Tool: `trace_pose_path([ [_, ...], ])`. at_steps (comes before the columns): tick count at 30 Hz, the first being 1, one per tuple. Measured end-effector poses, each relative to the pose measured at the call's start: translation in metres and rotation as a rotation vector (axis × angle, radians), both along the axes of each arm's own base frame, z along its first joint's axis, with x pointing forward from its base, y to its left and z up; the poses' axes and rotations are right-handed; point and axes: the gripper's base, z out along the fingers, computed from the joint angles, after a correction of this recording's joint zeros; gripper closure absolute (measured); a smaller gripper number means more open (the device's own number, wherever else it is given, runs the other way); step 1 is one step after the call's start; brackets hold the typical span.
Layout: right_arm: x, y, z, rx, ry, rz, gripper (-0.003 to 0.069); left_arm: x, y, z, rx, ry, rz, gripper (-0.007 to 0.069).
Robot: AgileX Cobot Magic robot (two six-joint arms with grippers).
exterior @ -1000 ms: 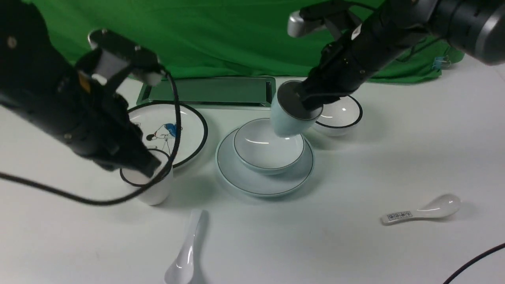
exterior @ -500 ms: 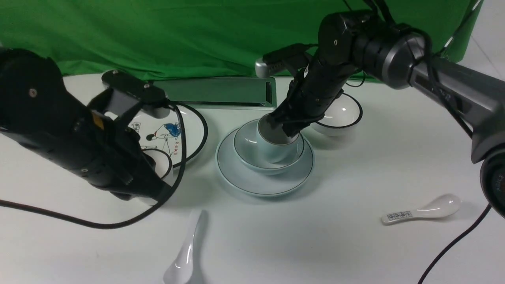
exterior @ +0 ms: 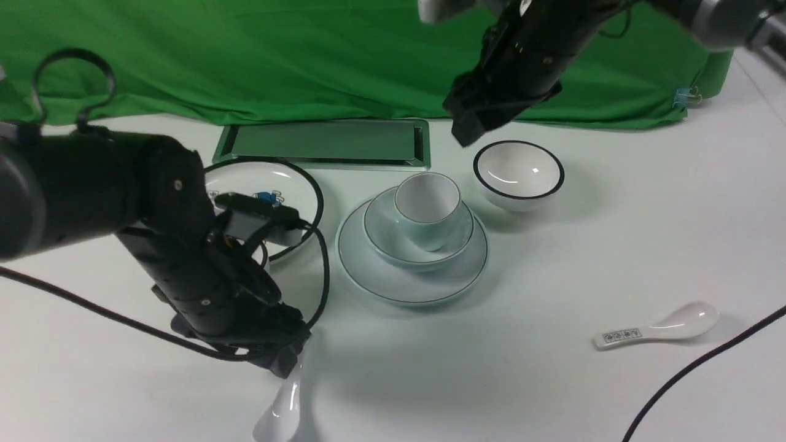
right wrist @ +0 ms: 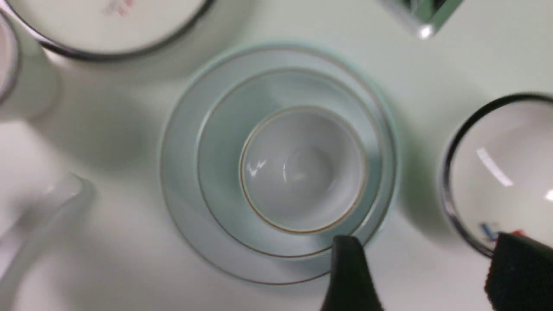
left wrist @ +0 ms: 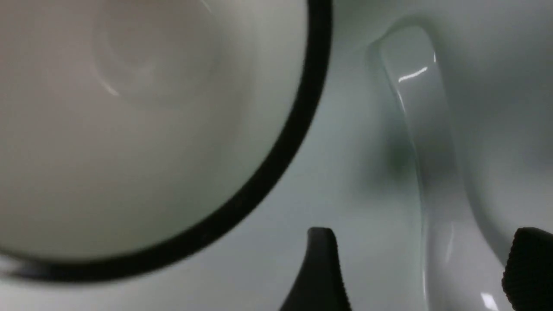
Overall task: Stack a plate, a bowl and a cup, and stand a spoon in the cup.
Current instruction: Use the left arm to grab a blue soup spoon
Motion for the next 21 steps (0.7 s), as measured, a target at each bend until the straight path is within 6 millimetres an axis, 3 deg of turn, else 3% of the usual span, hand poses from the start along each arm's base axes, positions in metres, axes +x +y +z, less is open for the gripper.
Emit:
trace_pose_path([
  [3,-0.02,-0.011,0.029,0.015,-0.057,0.008,0.0249,0.003,-0.019,-0.013,0.042,-0.01,-0.029,0.0161],
  [7,-0.045,-0.028,0.045,-0.021,-0.081,0.008,0.027,0.01,-0.037,-0.024,0.112,-0.084,-0.028,0.0207],
  [11,-0.06,-0.039,0.042,-0.067,-0.06,0.002,0.0282,0.015,-0.04,-0.027,0.128,-0.121,-0.014,0.0256],
  [14,-0.071,-0.046,0.034,-0.103,-0.03,0.0,0.0289,0.016,-0.04,-0.028,0.133,-0.124,-0.008,0.0337],
  [17,-0.082,-0.053,0.022,-0.135,0.012,0.001,0.0289,0.015,-0.039,-0.027,0.144,-0.118,-0.019,0.0525],
  [19,-0.085,-0.054,0.02,-0.139,0.019,0.001,0.0289,0.014,-0.038,-0.024,0.149,-0.116,-0.026,0.055],
  [21,-0.09,-0.057,0.019,-0.144,0.023,0.0,0.0289,0.014,-0.038,-0.007,0.138,-0.15,-0.04,0.0547],
])
